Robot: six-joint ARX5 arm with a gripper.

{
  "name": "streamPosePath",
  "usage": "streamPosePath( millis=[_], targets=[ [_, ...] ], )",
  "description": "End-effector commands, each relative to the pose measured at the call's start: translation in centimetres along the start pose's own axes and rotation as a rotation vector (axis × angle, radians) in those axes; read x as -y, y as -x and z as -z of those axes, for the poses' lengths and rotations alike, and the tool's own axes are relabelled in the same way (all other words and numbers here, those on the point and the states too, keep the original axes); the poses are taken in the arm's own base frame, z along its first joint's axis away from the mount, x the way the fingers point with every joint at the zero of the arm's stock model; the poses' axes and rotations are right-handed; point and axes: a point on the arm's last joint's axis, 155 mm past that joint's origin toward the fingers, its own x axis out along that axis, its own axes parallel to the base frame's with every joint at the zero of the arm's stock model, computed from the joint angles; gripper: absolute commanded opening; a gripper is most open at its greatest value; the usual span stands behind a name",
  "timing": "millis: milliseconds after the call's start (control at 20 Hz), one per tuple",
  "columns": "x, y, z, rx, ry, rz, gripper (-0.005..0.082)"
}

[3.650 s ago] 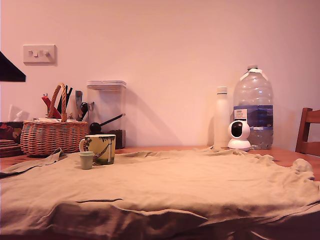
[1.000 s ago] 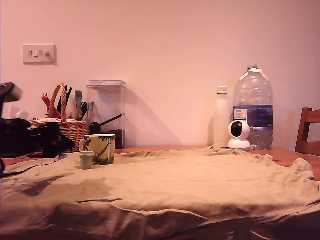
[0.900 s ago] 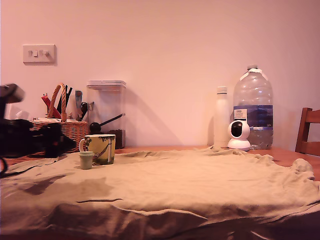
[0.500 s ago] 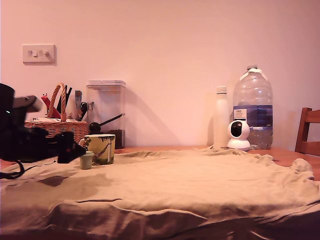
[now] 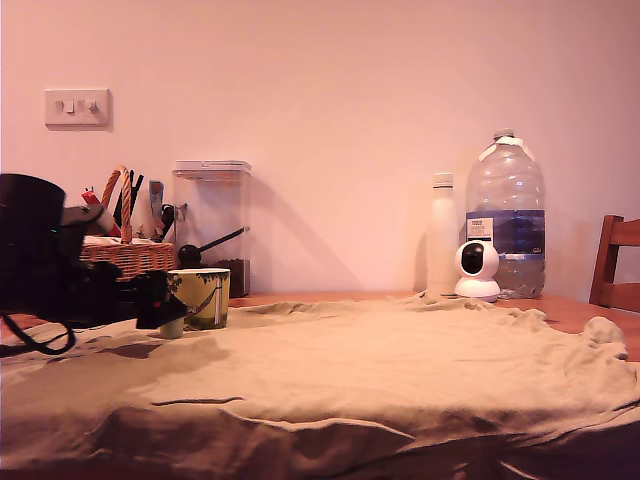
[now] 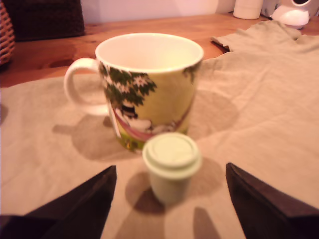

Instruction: Pick up the coffee capsules on the table and drop them inside the coffee cup

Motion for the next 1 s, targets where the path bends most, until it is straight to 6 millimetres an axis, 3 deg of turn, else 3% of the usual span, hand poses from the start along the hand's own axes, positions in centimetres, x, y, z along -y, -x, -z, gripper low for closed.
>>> streamPosePath(
  millis=[0, 350, 450, 600, 700, 950],
  targets=[
    [0.22, -0.51, 2.15, -0.042, 0.005, 0.010, 0.0636],
    [0.06, -0.98, 2.30, -0.068, 0.006, 0.010, 0.0597],
    [0.03, -0.99, 2.33, -0.070, -0.005, 0.010, 0.0535],
    [0.04, -0.99, 2.33, -0.070, -0.010, 0.010, 0.0317],
    [0.04, -0.99, 2.32, -0.070, -0.011, 0.011, 0.0230],
    [0.07, -1.00, 2.24, -0.067, -0.012, 0.012, 0.0215]
  ],
)
